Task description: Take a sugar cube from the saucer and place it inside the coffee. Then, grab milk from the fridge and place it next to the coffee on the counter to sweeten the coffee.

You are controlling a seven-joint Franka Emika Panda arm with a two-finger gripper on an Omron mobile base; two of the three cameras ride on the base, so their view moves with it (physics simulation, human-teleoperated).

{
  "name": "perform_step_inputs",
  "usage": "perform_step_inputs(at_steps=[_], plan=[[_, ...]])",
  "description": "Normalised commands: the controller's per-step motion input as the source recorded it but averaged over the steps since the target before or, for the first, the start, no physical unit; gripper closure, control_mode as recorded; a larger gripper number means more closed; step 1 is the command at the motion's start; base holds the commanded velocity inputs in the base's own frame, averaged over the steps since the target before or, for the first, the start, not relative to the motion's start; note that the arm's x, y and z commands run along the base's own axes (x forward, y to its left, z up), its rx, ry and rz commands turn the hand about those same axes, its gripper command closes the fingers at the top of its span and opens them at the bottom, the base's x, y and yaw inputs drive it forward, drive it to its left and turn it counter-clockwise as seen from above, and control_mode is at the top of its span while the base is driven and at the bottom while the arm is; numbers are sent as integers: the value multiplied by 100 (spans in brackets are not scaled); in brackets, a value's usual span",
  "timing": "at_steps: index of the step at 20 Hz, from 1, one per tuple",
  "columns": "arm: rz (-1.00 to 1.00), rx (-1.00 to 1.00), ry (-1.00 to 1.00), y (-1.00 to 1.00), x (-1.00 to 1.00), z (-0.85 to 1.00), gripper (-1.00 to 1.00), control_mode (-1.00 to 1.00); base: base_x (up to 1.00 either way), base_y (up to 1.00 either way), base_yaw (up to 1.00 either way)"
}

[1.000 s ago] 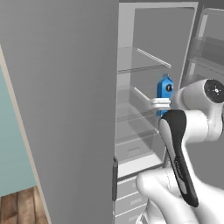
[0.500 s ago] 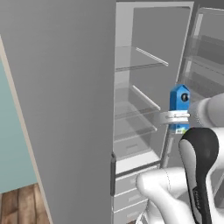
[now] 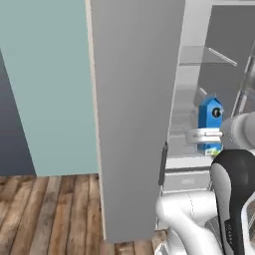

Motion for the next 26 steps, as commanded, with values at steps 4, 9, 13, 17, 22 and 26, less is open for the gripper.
perform_step_inputs(at_steps=[4, 9, 13, 17, 22, 26], plan=[[0, 0, 0, 0, 0, 0, 100, 100, 0, 71, 80], [0, 0, 0, 0, 0, 0, 100, 100, 0, 48, 90], [0, 0, 0, 0, 0, 0, 100, 100, 0, 36, 95], [0, 0, 0, 0, 0, 0, 100, 100, 0, 35, 94], [0, 0, 0, 0, 0, 0, 100, 100, 0, 34, 94], [0, 0, 0, 0, 0, 0, 100, 100, 1, 33, 91]])
